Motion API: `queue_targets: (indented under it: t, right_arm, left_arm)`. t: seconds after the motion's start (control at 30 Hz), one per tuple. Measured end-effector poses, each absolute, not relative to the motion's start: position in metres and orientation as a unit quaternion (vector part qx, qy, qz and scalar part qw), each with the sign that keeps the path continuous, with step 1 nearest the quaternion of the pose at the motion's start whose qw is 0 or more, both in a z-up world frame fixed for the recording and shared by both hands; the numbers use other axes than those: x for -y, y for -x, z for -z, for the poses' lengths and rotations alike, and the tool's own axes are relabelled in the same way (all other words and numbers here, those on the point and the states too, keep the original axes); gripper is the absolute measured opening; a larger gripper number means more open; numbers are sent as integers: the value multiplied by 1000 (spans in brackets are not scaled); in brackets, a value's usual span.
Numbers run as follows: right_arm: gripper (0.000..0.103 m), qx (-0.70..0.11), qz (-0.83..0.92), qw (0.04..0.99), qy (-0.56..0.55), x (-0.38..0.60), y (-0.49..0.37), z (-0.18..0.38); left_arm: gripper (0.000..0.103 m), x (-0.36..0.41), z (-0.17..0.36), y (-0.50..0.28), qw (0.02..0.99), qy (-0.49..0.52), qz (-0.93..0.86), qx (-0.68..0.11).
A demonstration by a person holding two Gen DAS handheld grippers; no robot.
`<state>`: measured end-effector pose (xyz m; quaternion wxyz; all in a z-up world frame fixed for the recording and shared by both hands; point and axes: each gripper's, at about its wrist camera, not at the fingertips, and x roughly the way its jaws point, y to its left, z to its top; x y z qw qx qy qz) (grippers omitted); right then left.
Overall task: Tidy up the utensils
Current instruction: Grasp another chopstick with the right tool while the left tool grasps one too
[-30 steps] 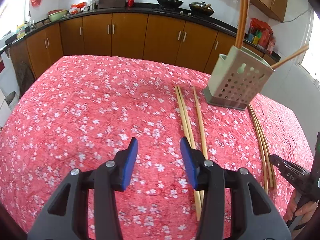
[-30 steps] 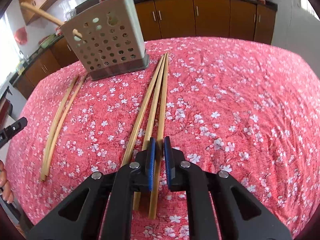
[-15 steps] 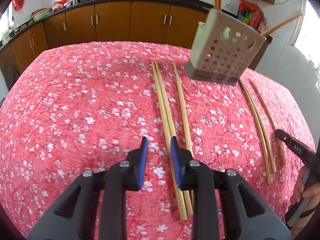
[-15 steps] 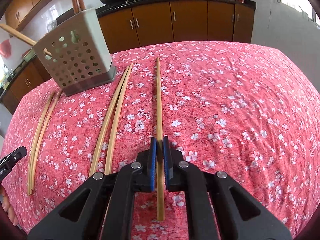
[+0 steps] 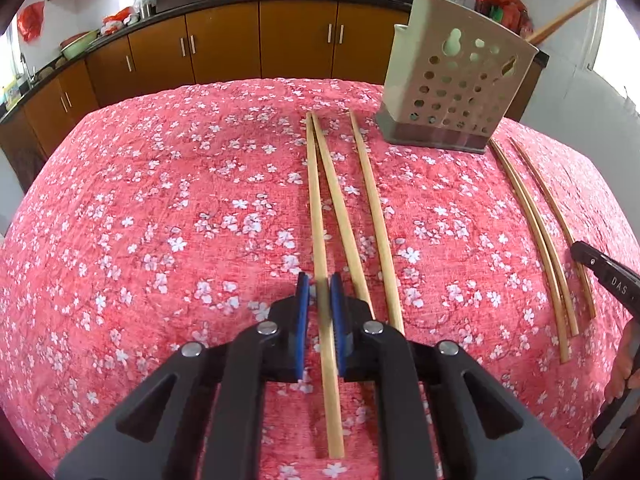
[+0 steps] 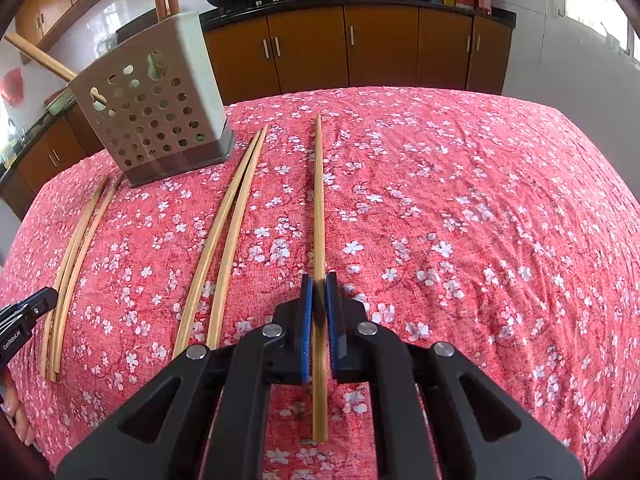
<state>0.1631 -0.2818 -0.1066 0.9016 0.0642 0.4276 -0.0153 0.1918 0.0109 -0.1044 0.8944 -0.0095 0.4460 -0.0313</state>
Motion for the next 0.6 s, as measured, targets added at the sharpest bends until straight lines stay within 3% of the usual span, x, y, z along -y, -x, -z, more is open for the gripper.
queue_targets:
  t: [0.13, 0.6]
  right_arm:
    - [8, -427, 13, 902, -62, 279, -162, 107]
    - [8, -420, 28, 904, -69, 289, -167, 108]
  left_arm:
    - [9, -13, 105, -201, 896, -2, 18, -444]
    - [12, -58, 105, -226, 904, 20, -20, -427]
